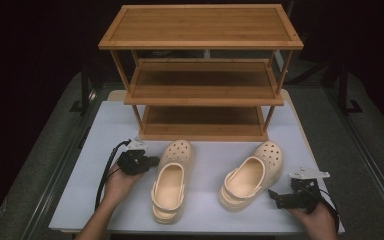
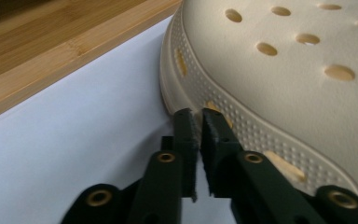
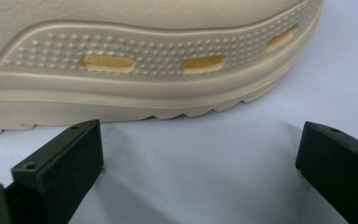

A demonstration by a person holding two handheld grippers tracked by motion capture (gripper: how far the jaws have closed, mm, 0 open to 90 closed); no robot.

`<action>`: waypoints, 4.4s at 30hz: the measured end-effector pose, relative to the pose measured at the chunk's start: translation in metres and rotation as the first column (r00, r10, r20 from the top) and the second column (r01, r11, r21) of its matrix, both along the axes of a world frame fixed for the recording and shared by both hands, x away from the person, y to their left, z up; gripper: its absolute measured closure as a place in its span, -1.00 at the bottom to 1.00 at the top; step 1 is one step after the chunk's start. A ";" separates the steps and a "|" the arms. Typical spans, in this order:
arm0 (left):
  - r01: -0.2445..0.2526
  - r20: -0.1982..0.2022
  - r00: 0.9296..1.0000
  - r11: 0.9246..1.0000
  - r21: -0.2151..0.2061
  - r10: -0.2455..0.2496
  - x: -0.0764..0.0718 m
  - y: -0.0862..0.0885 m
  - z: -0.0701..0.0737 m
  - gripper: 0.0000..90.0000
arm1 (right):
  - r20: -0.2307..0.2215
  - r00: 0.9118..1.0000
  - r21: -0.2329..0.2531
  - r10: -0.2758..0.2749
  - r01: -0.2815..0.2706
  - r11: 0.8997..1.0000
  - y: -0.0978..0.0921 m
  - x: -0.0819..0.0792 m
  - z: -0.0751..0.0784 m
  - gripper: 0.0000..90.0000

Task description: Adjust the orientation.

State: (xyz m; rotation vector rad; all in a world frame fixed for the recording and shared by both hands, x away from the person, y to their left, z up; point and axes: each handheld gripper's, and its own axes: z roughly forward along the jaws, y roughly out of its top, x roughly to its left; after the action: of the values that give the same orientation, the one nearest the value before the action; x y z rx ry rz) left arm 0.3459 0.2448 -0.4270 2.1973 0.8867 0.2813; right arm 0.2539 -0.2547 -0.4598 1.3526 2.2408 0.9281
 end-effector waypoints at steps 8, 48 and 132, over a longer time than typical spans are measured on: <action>-0.002 -0.003 1.000 0.998 -0.059 0.001 -0.018 0.014 0.020 0.35 | -0.002 1.000 0.000 0.000 0.000 1.000 0.000 0.000 0.000 -1.00; 0.065 0.139 0.988 0.998 0.001 -0.064 -0.051 -0.001 0.041 0.76 | -0.002 1.000 0.000 0.000 0.000 1.000 0.000 0.000 0.000 -1.00; -0.251 0.043 0.968 0.965 0.079 0.249 -0.029 0.124 -0.024 -1.00 | -0.010 1.000 0.039 -0.019 0.020 0.999 -0.010 -0.005 0.010 -0.69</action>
State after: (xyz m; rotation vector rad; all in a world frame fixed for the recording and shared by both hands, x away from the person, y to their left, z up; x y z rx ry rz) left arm 0.3168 0.3686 -0.4506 2.1492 1.1546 0.4826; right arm 0.2489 -0.2650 -0.4500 1.3961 2.2230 0.9658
